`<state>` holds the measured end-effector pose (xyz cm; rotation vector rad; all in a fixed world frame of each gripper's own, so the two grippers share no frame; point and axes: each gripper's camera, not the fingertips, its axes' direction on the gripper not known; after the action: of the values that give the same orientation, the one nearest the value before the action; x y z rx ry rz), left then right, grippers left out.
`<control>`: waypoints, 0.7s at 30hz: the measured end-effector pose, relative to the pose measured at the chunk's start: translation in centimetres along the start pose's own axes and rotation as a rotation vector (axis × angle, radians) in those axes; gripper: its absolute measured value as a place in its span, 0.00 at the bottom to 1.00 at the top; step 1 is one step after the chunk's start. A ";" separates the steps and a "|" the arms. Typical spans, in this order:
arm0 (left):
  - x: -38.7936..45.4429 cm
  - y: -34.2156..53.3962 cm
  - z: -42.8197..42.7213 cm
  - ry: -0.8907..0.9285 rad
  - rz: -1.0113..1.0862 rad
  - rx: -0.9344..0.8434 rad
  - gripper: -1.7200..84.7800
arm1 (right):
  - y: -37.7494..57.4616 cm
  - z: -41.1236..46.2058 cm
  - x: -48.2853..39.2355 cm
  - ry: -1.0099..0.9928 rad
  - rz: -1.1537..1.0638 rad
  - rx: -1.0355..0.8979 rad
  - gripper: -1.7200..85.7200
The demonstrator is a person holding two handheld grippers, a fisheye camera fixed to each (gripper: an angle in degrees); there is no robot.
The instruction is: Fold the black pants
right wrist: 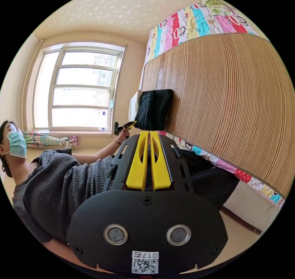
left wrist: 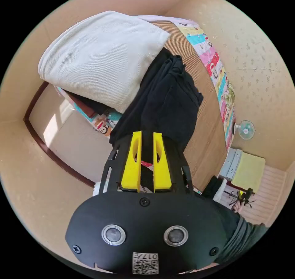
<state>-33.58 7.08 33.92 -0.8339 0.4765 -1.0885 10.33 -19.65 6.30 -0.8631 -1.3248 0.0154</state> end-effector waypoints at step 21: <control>44.7 31.6 12.6 0.706 1.217 -0.301 0.01 | -22.5 7.5 -12.5 0.218 -0.275 -0.462 0.27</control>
<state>11.90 -22.45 19.22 -0.2383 1.5202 -0.1127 -9.80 -37.20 8.28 -1.0263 -1.2475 -0.6042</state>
